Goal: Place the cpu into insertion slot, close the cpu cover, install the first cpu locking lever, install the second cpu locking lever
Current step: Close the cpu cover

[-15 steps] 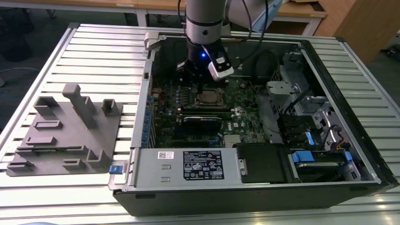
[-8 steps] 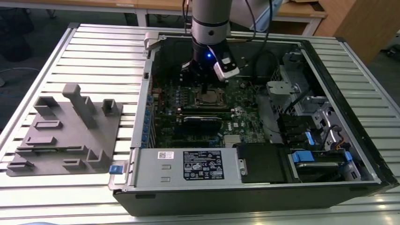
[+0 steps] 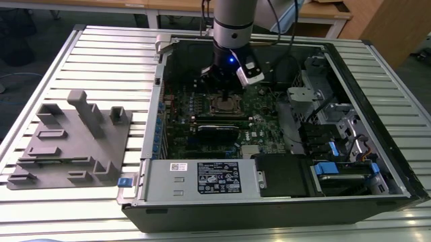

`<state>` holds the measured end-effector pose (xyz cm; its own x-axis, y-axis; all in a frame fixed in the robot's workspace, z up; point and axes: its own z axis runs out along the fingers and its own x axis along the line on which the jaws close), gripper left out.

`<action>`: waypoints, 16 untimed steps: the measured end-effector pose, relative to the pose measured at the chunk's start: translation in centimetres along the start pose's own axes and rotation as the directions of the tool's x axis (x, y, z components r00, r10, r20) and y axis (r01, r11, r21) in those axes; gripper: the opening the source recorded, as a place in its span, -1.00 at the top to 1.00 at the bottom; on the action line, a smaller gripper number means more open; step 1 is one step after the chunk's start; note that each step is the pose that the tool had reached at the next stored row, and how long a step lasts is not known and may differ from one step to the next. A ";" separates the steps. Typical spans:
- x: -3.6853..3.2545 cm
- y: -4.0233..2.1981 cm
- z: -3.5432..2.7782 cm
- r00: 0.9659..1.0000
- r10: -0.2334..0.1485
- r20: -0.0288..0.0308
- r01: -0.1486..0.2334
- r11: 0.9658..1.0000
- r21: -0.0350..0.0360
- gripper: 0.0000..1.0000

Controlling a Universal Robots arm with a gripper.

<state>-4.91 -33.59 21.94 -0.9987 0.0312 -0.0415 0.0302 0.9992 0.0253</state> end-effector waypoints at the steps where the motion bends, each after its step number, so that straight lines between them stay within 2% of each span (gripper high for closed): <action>1: -0.11 0.00 0.01 1.000 0.000 0.000 0.000 1.000 0.000 0.79; 5: -0.12 0.01 -0.04 1.000 0.000 0.000 0.000 1.000 0.000 0.79; 8: -0.14 0.01 -0.36 1.000 0.000 0.000 0.000 1.000 0.000 0.79; 16: -0.30 0.02 -0.39 1.000 0.009 0.000 -0.009 1.000 0.000 0.79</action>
<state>-4.63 -33.59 22.34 -0.9983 0.0399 -0.0415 0.0389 0.9989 0.0252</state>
